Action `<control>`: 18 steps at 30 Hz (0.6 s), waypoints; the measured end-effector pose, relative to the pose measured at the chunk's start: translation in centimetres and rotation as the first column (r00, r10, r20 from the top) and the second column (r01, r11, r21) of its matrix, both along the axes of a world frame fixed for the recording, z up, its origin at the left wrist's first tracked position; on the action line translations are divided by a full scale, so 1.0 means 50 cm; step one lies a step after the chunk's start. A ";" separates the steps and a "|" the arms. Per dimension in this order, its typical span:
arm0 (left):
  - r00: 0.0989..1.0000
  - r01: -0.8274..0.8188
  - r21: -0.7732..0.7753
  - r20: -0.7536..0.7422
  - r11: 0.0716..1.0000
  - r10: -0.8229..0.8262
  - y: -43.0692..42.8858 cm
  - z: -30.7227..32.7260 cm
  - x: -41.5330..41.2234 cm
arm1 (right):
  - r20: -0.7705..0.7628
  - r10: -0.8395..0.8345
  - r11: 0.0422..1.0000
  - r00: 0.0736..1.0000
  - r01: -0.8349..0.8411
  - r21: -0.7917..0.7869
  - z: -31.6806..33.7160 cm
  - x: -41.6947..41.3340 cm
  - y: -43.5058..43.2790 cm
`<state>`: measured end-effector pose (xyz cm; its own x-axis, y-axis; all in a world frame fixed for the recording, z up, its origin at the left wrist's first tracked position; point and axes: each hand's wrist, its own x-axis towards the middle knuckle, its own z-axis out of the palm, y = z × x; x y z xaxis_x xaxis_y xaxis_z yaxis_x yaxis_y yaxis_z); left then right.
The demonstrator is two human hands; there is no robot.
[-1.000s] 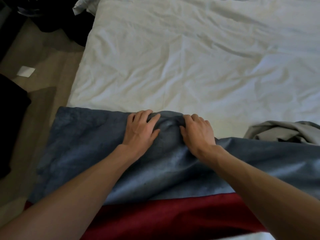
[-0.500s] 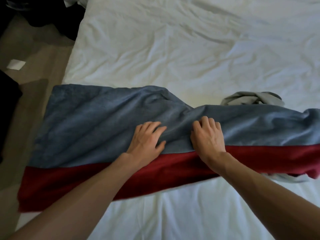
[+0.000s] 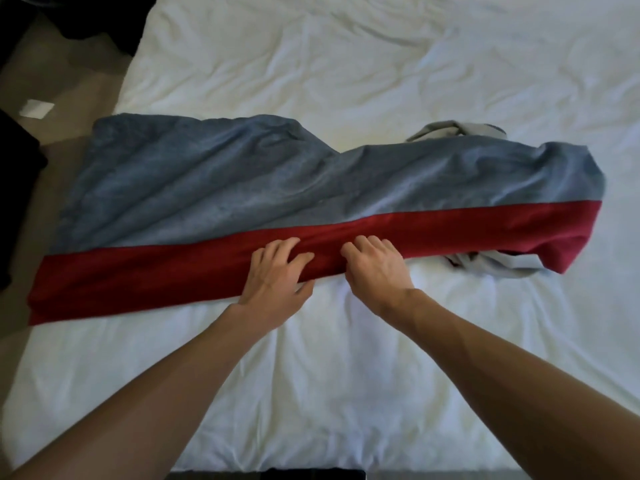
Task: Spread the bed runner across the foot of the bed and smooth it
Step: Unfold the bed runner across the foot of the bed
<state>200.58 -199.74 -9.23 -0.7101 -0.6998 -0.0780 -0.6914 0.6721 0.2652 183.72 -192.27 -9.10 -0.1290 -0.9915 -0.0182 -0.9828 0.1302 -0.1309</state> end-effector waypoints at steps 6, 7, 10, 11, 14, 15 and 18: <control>0.997 0.044 0.037 0.068 0.998 -0.046 0.019 -0.039 -0.002 | -0.057 0.022 0.993 0.998 -0.015 0.120 -0.026 0.002 0.026; 0.997 0.038 0.045 0.060 0.998 -0.041 0.021 -0.044 -0.004 | -0.083 0.013 0.990 0.996 -0.001 0.143 -0.030 0.002 0.031; 1.000 -0.010 0.061 0.030 0.998 0.008 0.032 -0.050 -0.005 | -0.128 -0.050 0.981 0.990 0.073 0.182 -0.039 0.011 0.041; 1.000 -0.007 0.064 0.027 0.998 0.005 0.037 -0.051 -0.004 | -0.137 -0.067 0.978 0.988 0.092 0.188 -0.041 0.017 0.046; 0.999 0.034 0.067 0.036 0.997 -0.037 0.057 -0.053 0.007 | -0.114 -0.094 0.977 0.989 0.114 0.180 -0.043 0.031 0.071; 0.998 0.045 0.065 0.038 0.997 -0.047 0.064 -0.053 0.012 | -0.097 -0.100 0.979 0.990 0.115 0.169 -0.044 0.034 0.082; 0.996 0.078 0.058 0.047 0.995 -0.081 0.084 -0.052 0.023 | -0.062 -0.106 0.984 0.992 0.114 0.139 -0.044 0.042 0.115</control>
<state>201.75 -195.55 -11.85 -0.7574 -0.6351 -0.1519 -0.6498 0.7103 0.2706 185.82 -186.54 -11.29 -0.2418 -0.9591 -0.1472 -0.9666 0.2514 -0.0500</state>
